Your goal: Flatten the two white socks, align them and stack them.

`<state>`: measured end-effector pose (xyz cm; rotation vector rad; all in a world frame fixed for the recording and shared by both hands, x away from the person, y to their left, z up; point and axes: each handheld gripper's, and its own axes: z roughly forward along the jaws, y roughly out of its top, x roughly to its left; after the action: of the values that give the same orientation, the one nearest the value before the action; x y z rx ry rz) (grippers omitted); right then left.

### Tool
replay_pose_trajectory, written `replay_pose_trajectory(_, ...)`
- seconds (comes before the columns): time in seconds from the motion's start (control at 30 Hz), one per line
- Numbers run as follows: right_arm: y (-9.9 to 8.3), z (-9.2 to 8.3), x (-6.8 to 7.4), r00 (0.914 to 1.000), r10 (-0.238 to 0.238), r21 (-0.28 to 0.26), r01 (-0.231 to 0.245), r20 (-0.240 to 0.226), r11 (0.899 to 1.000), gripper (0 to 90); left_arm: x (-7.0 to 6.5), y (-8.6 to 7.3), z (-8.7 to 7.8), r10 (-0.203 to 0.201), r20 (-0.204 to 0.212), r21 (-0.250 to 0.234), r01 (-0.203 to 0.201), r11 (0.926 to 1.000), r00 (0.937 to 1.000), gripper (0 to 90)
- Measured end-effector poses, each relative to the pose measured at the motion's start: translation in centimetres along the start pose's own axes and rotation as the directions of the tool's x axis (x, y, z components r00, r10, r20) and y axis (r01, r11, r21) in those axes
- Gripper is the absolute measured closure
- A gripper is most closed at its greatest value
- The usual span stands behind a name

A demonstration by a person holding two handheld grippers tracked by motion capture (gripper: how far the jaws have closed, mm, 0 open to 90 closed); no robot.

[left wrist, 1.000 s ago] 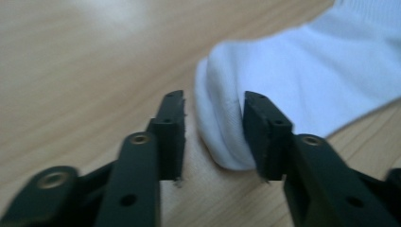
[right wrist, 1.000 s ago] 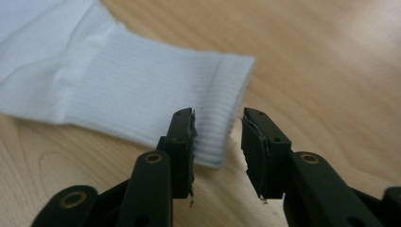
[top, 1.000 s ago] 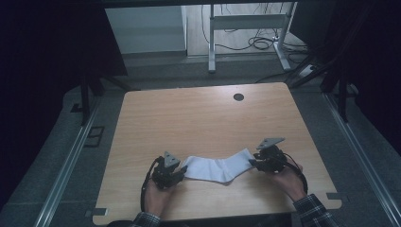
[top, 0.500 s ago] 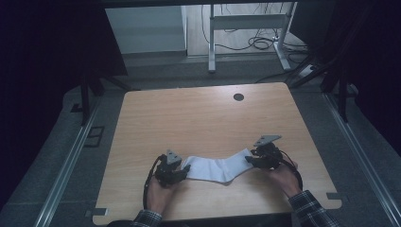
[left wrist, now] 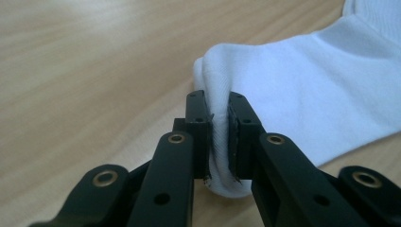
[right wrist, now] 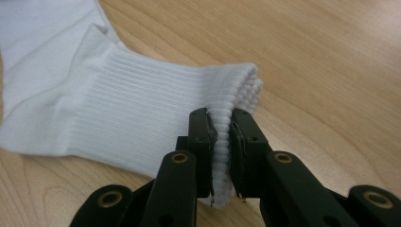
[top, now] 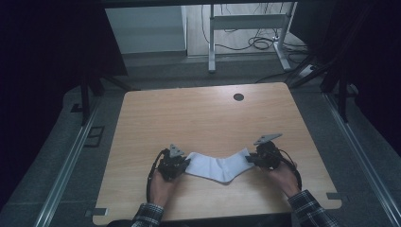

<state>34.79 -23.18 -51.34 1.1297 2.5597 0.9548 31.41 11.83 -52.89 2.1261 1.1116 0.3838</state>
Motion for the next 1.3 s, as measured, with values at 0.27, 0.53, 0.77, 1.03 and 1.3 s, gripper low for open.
replay_pose_trajectory(0.27,0.7,0.3,-0.5,0.9991,0.008,-0.052,-0.005,0.042,0.999,78.4,1.8,1.2,0.9,-0.015,-0.032,-0.049,0.013,0.9987,0.9994,80.4)
replay_pose_trajectory(0.53,0.5,1.0,-1.1,0.9974,-0.015,-0.066,0.02,0.071,0.998,61.2,2.2,1.2,1.8,-0.036,-0.039,-0.033,0.035,0.9989,0.9986,57.8)
replay_pose_trajectory(0.77,0.4,0.9,-1.2,0.9976,-0.031,-0.083,0.036,0.063,0.996,47.7,1.9,1.3,1.7,-0.039,-0.027,-0.054,0.037,0.9979,0.9989,42.5)
replay_pose_trajectory(1.03,0.5,0.6,-1.0,0.9963,-0.042,-0.087,0.049,0.075,0.995,38.0,1.6,1.6,1.4,-0.037,-0.004,-0.066,0.037,0.9971,0.9993,29.6)
replay_pose_trajectory(1.3,0.5,0.0,-1.1,0.997,-0.031,-0.091,0.037,0.07,0.995,31.7,1.0,1.8,0.8,-0.03,0.039,-0.076,0.033,0.9966,0.9988,23.2)
